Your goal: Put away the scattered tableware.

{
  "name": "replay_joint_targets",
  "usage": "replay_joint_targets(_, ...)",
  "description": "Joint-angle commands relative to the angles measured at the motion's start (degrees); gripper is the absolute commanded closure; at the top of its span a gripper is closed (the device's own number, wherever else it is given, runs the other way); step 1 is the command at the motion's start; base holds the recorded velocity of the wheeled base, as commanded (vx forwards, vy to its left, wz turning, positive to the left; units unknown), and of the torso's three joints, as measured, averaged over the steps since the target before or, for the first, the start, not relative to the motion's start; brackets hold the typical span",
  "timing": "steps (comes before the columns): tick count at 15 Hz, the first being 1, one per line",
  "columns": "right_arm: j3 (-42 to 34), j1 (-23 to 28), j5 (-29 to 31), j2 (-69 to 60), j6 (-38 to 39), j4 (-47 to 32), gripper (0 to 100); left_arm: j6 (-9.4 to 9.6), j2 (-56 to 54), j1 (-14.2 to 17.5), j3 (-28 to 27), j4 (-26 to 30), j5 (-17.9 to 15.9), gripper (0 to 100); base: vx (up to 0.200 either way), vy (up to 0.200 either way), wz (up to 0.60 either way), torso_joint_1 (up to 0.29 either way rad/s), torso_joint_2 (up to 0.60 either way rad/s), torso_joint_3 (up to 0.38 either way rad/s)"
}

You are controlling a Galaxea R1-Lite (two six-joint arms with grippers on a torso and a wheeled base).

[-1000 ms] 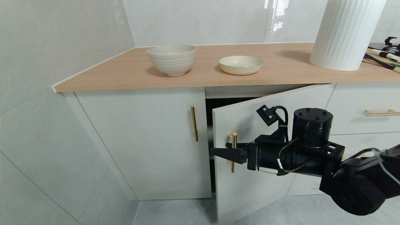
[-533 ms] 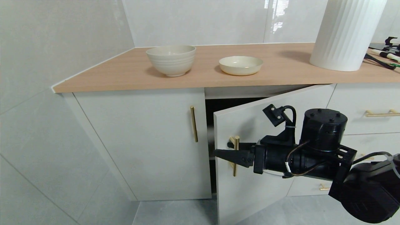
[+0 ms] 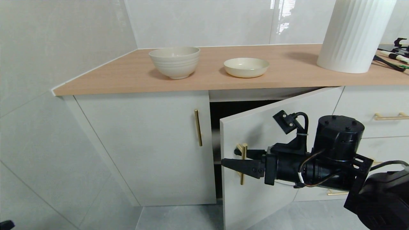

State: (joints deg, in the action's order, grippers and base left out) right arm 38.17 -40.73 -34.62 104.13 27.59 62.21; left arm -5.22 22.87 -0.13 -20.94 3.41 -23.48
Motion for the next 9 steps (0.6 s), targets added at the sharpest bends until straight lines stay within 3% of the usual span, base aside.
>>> replay_joint_targets(1,-0.99,-1.99,0.08,0.02,0.1,-0.6,0,1.26,26.96,-2.68,-10.43,-5.43,-6.67,0,0.0,0.0,0.0,0.0,0.0,0.0)
replay_joint_targets(3,-1.25,-1.99,0.08,0.02,0.1,-0.6,0,1.09,32.59,-6.55,-10.79,-8.25,-6.67,0,0.0,0.0,0.0,0.0,0.0,0.0)
replay_joint_targets(4,-1.25,-1.99,0.08,-0.07,0.01,-0.6,0,0.91,38.39,-11.03,-10.7,-11.32,-6.67,0,0.0,0.0,0.0,0.0,0.0,0.0)
replay_joint_targets(7,-3.28,-2.86,0.17,0.28,-1.13,2.13,0,0.03,50.26,-19.2,-10.79,-20.02,-6.58,0,0.0,0.0,0.0,0.0,0.0,0.0)
replay_joint_targets(8,-4.33,-3.66,0.17,0.9,-1.66,3.8,0,-0.93,53.16,-21.22,-10.61,-23.54,-6.58,100,0.0,0.0,0.0,0.0,0.0,0.0)
replay_joint_targets(9,-4.59,-4.1,0.26,1.34,-1.92,5.12,0,-2.34,56.32,-22.72,-10.7,-27.5,-6.58,100,0.0,0.0,0.0,0.0,0.0,0.0)
